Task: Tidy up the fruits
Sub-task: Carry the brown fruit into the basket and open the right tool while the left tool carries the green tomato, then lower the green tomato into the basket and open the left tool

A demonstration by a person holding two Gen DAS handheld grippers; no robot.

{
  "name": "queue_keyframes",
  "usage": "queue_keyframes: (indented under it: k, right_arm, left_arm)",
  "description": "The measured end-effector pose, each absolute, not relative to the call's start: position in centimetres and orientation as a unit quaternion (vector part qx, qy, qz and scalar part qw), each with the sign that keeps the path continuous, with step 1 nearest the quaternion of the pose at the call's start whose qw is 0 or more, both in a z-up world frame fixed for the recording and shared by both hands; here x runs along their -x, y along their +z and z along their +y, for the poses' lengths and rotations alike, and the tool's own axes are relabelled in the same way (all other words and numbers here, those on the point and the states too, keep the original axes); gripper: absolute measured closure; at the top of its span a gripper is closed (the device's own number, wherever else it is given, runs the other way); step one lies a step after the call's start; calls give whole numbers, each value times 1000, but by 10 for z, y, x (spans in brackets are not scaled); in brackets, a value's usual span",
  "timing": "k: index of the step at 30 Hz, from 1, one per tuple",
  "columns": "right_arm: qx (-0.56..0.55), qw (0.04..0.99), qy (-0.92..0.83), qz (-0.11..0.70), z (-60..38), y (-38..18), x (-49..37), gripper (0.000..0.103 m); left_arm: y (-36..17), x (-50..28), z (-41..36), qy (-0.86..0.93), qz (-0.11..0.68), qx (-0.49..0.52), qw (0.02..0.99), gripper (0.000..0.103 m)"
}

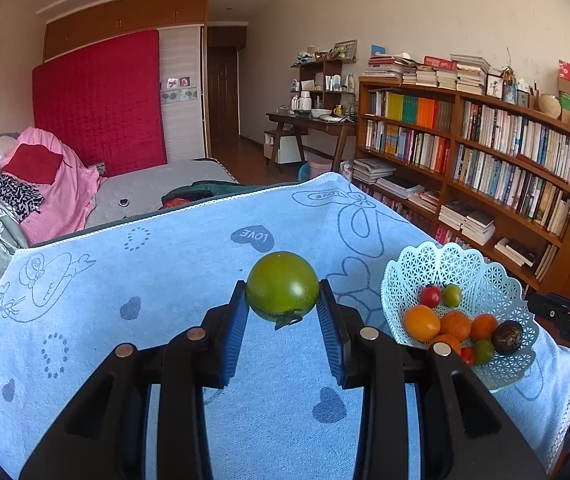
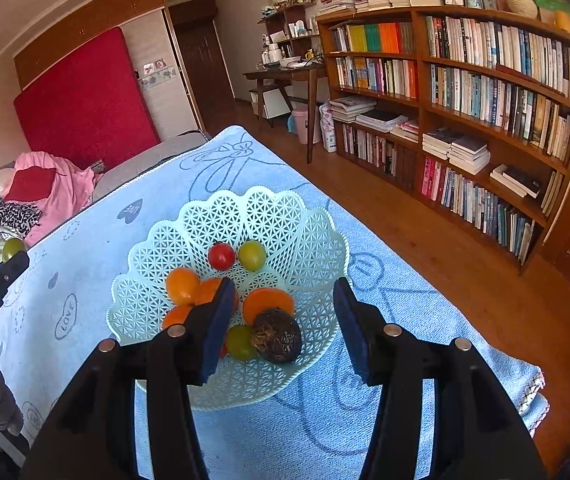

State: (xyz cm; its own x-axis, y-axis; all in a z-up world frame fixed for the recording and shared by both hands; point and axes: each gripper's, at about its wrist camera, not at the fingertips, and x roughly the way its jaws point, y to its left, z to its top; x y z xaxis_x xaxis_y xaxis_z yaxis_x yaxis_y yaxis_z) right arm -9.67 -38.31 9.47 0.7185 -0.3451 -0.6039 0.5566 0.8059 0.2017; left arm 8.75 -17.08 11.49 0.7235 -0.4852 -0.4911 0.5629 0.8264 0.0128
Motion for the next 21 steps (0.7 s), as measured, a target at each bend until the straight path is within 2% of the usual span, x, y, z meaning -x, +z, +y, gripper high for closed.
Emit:
queue_keyframes:
  k: [8,16,18,21]
  right_arm:
    - [-176,919,-231,267,-387,93,96,50]
    - [-149,931,-210,257,-400,101,91,50]
    - [-145,932,-211,255,-406,101,93,46]
    - [-140,933,-208,257,-415,97,97,44]
  left_arm:
    - [104,-83,-184,-275,266,-85,920,68]
    - [100,-69,-231,-300,279,-107,906,68]
    - [101,-66,-245,-309,279,-111,902,68]
    - [100,-62,-267,-325,285,-116,895,67]
